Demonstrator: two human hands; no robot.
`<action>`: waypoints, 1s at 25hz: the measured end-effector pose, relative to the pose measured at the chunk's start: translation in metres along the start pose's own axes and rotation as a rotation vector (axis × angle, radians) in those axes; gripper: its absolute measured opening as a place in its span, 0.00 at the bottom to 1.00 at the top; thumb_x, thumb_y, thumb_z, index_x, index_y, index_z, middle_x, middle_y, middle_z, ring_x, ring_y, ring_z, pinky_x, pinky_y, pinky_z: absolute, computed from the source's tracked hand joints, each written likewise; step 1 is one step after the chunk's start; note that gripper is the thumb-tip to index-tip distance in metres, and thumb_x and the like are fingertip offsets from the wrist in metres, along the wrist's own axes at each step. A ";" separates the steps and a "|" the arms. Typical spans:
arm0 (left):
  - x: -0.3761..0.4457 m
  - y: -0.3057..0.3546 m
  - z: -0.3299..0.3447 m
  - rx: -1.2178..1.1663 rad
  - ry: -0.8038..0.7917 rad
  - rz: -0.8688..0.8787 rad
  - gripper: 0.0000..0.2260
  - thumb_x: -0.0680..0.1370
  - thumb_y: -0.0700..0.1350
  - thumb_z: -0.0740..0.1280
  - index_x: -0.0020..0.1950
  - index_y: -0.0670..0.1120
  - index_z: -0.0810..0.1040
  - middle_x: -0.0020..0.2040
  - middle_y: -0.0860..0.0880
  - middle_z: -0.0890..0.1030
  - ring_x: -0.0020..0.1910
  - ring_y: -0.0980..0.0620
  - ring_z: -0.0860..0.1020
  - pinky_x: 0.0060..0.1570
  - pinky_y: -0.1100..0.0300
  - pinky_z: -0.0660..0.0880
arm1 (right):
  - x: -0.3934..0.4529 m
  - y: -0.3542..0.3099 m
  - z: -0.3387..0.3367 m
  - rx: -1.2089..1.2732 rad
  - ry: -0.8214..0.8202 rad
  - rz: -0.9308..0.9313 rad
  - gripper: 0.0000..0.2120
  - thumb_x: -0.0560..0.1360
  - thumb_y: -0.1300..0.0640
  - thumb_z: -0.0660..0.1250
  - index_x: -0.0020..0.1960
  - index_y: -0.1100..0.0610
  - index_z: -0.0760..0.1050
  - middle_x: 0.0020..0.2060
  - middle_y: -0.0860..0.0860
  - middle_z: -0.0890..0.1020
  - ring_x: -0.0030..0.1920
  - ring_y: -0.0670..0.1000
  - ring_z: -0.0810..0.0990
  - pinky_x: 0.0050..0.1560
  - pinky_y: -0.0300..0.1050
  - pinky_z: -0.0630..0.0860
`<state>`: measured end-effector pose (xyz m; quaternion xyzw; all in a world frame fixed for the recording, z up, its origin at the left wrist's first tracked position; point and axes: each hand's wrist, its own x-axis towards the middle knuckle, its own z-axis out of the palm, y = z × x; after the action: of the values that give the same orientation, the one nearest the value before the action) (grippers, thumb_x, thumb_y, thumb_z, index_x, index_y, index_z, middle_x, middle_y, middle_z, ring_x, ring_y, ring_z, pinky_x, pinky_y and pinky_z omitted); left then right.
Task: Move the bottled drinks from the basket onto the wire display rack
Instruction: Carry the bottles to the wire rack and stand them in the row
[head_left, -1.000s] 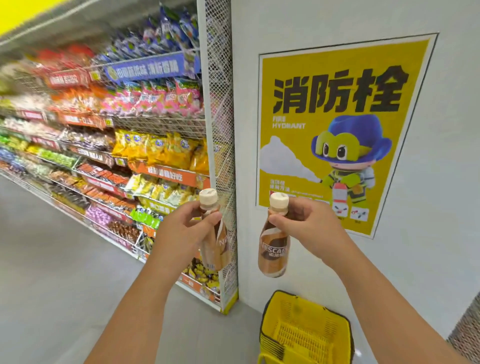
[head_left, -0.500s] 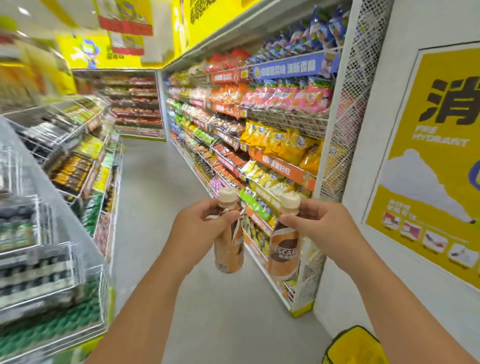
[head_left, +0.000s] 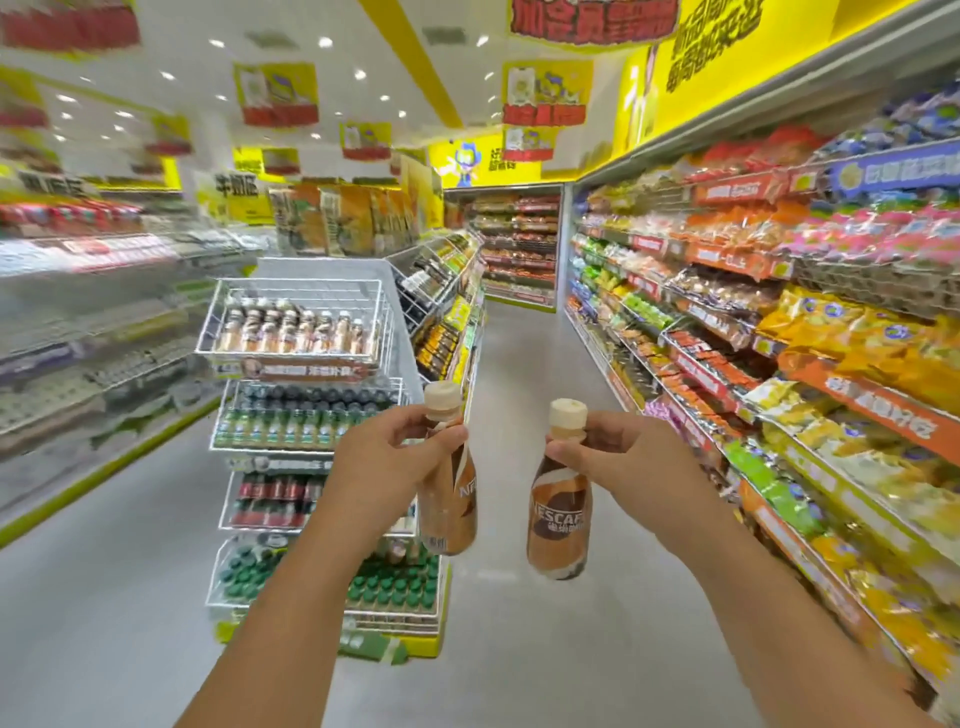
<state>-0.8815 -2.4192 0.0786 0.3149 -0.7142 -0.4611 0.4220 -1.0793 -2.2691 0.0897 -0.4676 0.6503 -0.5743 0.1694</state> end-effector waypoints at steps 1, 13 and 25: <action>0.010 -0.008 -0.025 0.005 0.024 0.002 0.06 0.74 0.51 0.77 0.50 0.56 0.86 0.46 0.60 0.86 0.49 0.59 0.84 0.57 0.48 0.81 | 0.014 -0.004 0.028 0.003 -0.024 -0.012 0.08 0.74 0.57 0.77 0.46 0.44 0.85 0.41 0.43 0.88 0.43 0.42 0.87 0.46 0.35 0.80; 0.162 -0.113 -0.256 0.150 0.169 -0.100 0.08 0.72 0.58 0.77 0.49 0.60 0.85 0.46 0.63 0.85 0.50 0.57 0.84 0.55 0.45 0.81 | 0.186 -0.018 0.295 0.062 -0.181 -0.033 0.05 0.74 0.56 0.77 0.50 0.49 0.87 0.43 0.45 0.89 0.46 0.46 0.87 0.46 0.40 0.78; 0.386 -0.193 -0.257 0.183 0.208 -0.166 0.07 0.73 0.55 0.77 0.46 0.54 0.85 0.42 0.60 0.86 0.43 0.61 0.84 0.53 0.50 0.82 | 0.428 0.055 0.371 0.068 -0.289 -0.023 0.04 0.74 0.54 0.77 0.49 0.50 0.86 0.43 0.44 0.89 0.45 0.44 0.87 0.46 0.40 0.79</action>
<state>-0.8121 -2.9165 0.0766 0.4560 -0.6774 -0.3923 0.4235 -1.0373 -2.8364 0.0704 -0.5469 0.5940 -0.5244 0.2704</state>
